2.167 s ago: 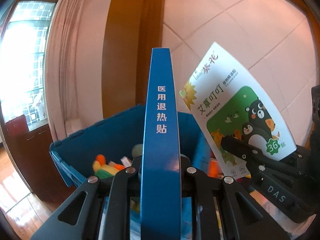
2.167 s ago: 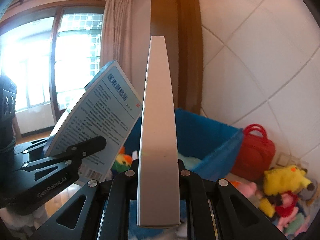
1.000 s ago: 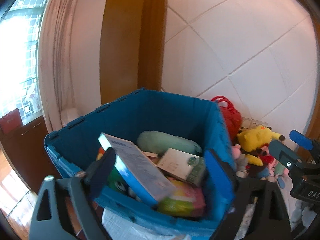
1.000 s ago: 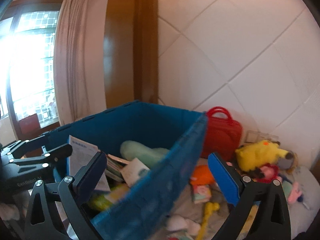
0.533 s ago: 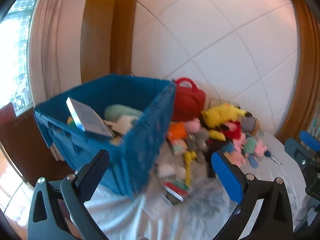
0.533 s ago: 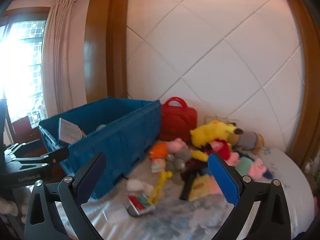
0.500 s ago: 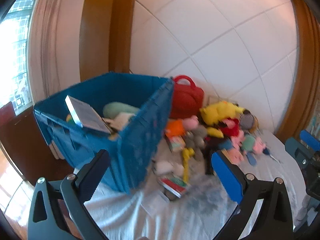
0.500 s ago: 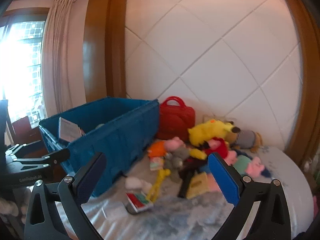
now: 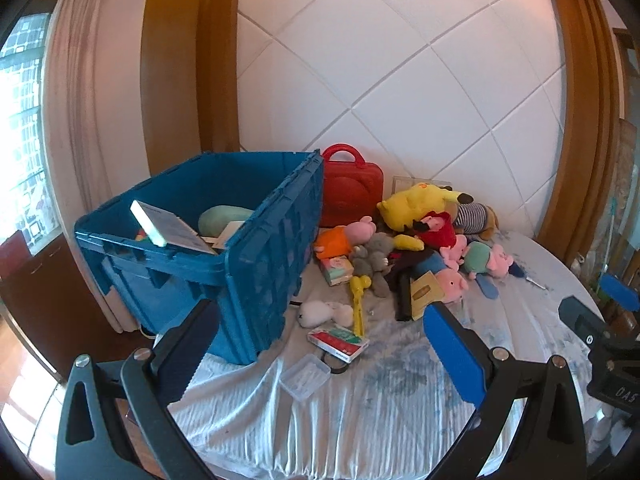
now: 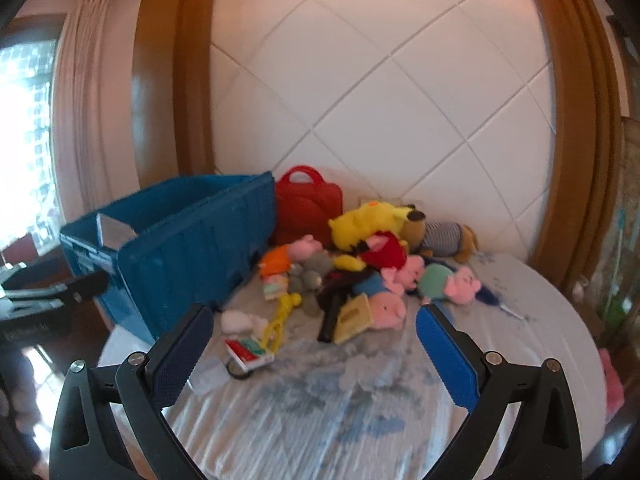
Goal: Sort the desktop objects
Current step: 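Withdraw both open tools from the crate toward the bed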
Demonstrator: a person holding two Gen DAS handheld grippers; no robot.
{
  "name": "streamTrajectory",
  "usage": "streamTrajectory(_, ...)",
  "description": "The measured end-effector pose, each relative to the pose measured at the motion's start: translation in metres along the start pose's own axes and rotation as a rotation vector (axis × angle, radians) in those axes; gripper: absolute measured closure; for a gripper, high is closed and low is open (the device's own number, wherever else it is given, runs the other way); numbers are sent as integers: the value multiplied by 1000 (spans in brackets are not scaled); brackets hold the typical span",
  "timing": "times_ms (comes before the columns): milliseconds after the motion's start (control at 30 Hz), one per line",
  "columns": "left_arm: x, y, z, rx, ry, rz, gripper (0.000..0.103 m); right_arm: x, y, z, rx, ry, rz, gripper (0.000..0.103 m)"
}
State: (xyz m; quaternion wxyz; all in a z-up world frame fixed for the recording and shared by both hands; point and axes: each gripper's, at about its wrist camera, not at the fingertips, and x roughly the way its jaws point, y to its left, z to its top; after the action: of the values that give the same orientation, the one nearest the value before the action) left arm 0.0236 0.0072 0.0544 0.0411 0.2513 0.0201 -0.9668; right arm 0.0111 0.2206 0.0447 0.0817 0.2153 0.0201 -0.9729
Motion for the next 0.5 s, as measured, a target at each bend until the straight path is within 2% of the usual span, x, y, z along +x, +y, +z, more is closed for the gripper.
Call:
streamTrajectory(367, -21, 12, -10, 14, -15, -56, 0, -24, 21, -5, 8, -8, -33, 0)
streamTrajectory(500, -25, 18, -15, 14, -13, -54, 0, -26, 27, -7, 7, -4, -31, 0)
